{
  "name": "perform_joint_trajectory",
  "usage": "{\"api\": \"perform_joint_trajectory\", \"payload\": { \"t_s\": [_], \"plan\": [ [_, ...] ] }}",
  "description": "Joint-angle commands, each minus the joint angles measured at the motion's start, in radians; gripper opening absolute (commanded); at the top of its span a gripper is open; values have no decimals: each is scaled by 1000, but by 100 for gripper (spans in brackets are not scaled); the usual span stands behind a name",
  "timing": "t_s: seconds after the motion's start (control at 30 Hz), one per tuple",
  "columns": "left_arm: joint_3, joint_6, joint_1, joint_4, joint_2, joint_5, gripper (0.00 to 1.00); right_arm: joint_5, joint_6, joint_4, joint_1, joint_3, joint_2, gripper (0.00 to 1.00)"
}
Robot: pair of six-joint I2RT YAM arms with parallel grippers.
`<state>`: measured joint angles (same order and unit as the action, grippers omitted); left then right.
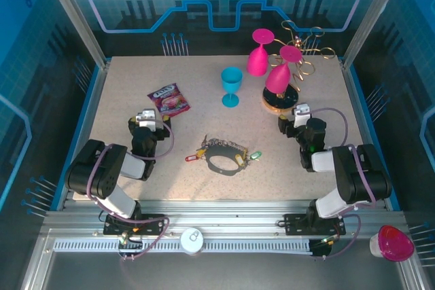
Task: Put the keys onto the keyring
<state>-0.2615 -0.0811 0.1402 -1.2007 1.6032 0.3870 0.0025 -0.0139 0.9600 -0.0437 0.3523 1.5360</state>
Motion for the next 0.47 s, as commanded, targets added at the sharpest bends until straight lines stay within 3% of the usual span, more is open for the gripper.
{"api": "perform_joint_trajectory", "payload": {
  "t_s": [0.0,0.1,0.2,0.3,0.33,0.37,0.43],
  "plan": [
    [-17,16,-11,9,-14,-13,99,32,44,-13,17,12,-1,71],
    [-59,33,-25,109,-24,-27,99,36,45,-26,16,19,1,73],
    [-123,92,-117,278,-48,-215,99,38,46,-31,17,22,1,76],
    [-126,86,-118,277,-45,-238,99,48,44,-38,14,25,1,81],
    [-125,86,-119,275,-45,-238,99,48,42,-37,14,25,1,83],
    [-123,86,-119,272,-45,-238,99,49,43,-37,12,24,1,96],
    [-118,81,-119,263,-46,-247,99,50,43,-36,12,24,1,100]
  ]
}}
